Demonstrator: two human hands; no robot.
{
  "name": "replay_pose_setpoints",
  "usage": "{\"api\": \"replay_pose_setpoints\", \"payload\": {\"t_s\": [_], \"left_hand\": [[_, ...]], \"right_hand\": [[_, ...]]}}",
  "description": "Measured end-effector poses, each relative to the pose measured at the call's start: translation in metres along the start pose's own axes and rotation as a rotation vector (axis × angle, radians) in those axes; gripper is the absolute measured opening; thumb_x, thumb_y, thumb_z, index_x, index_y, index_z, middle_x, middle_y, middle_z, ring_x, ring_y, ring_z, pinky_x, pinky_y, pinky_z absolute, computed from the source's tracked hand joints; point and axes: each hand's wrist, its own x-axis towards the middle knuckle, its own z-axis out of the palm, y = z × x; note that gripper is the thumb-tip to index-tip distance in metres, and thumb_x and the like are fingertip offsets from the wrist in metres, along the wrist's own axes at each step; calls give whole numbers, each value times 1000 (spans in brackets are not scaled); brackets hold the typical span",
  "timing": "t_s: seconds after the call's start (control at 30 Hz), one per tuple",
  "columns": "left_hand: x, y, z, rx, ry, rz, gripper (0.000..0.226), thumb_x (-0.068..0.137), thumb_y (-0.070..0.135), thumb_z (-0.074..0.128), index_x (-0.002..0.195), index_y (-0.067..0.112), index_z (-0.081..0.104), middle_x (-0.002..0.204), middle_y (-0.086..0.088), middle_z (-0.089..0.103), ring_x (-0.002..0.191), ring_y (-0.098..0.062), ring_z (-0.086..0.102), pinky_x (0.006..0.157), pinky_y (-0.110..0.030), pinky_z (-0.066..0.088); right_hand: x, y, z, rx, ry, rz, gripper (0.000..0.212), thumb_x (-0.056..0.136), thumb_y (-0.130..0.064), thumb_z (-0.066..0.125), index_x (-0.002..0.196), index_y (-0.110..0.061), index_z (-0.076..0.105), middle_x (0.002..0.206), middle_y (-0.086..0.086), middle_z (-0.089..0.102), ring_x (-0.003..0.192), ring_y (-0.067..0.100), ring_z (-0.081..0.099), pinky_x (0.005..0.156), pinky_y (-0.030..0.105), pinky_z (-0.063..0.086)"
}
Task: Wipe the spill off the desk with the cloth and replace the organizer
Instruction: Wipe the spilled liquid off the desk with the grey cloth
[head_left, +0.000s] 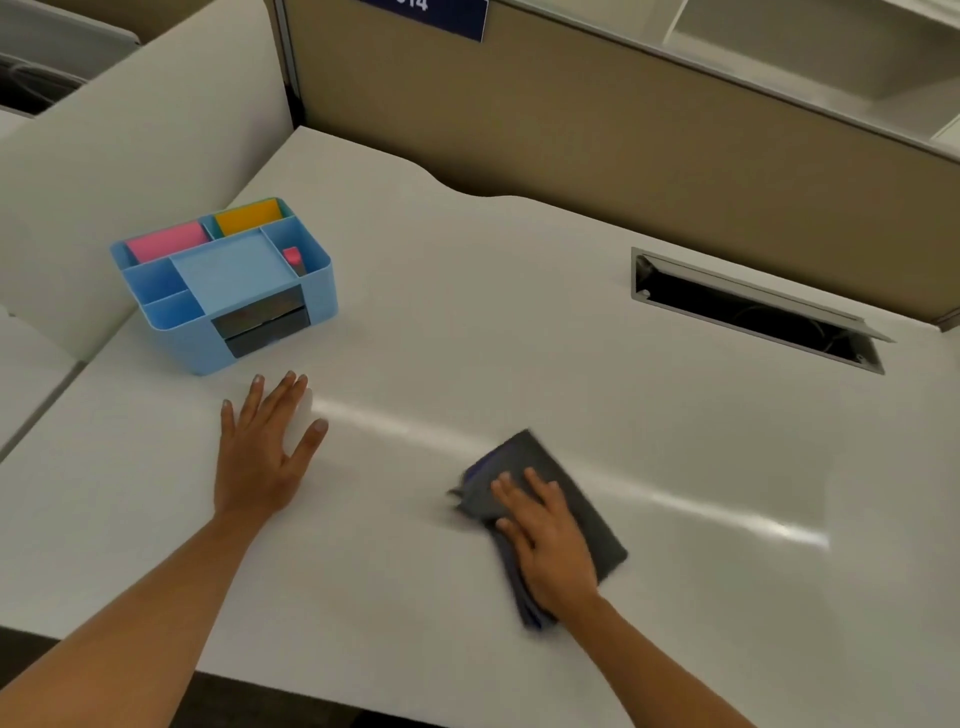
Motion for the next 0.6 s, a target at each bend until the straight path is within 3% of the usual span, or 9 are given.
{"api": "replay_pose_setpoints", "payload": {"t_s": [0.1, 0.23, 0.33, 0.43, 0.6], "left_hand": [[-1, -1, 1, -6, 6, 19, 77, 90, 68, 15, 149, 21, 30, 157, -2, 30, 149, -23, 12, 118, -51, 1], [-1, -4, 2, -16, 13, 16, 75, 91, 67, 15, 149, 23, 30, 157, -1, 30, 149, -22, 11, 119, -51, 0], [-2, -4, 3, -13, 8, 26, 74, 92, 67, 15, 149, 23, 29, 158, -1, 29, 149, -22, 11, 119, -50, 0], [-1, -4, 2, -14, -1, 31, 75, 91, 68, 15, 150, 23, 29, 158, -1, 28, 149, -22, 11, 118, -50, -2], [-2, -4, 0, -22, -15, 37, 75, 91, 68, 15, 150, 24, 29, 158, 0, 28, 149, -22, 10, 117, -50, -2]], "right_hand": [[-9, -48, 31, -15, -159, -336, 41, 101, -33, 49, 141, -24, 50, 148, -11, 47, 146, 15, 27, 122, 30, 10], [14, -86, 58, -5, -302, -472, 42, 103, -34, 42, 144, -25, 47, 150, -10, 43, 148, 15, 22, 122, 27, 5], [36, -80, 52, 16, -196, -346, 40, 102, -31, 47, 141, -25, 51, 148, -10, 47, 146, 16, 27, 122, 29, 12], [46, -47, 29, 63, -25, -48, 38, 102, -28, 49, 140, -27, 52, 147, -12, 48, 146, 14, 28, 121, 35, 20], [17, 12, -7, 65, 206, 341, 38, 103, -25, 48, 140, -31, 51, 145, -26, 38, 147, 13, 25, 122, 34, 16]]}}
